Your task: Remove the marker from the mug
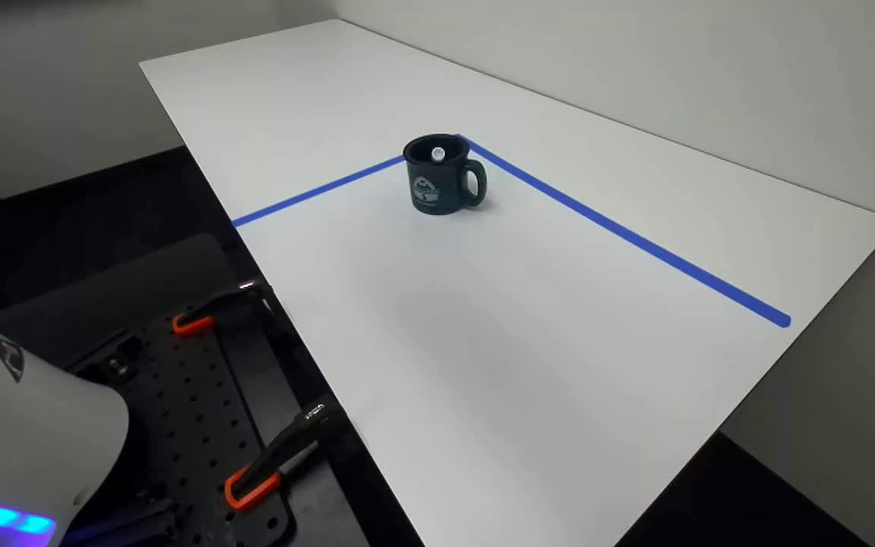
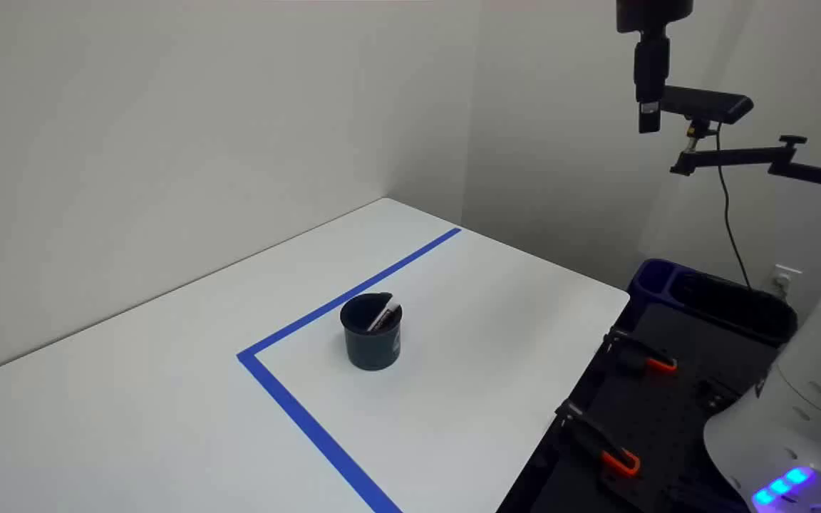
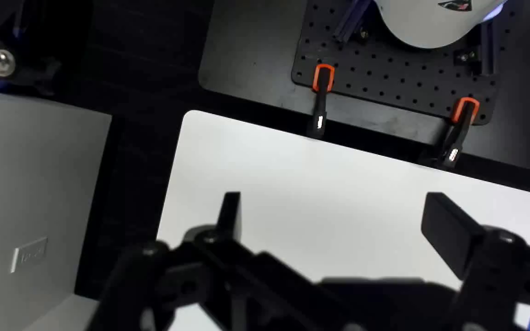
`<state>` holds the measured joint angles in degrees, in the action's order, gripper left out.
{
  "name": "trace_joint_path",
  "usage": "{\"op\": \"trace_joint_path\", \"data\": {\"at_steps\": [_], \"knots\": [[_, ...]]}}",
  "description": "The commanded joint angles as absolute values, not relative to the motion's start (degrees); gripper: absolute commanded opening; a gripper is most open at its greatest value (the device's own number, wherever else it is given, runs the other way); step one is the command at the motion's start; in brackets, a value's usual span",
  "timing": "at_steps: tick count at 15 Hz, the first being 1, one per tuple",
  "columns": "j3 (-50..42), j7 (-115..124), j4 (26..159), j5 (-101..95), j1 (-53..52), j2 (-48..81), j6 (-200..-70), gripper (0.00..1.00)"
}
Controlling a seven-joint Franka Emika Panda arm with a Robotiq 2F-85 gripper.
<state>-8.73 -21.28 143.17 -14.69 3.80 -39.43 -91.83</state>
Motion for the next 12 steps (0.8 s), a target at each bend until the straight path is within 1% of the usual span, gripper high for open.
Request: {"op": "trace_joint_path", "data": {"at_steps": [1,5,12], "knots": [[-9.31,-20.91,143.06,-14.98,3.03,-39.47,-91.63,1.0],[-9.31,-20.9,143.05,-14.98,3.03,-39.48,-91.63,1.0],[-3.52,-17.99,141.01,-11.75,-3.58,-29.46,-98.73,1.0]]}}
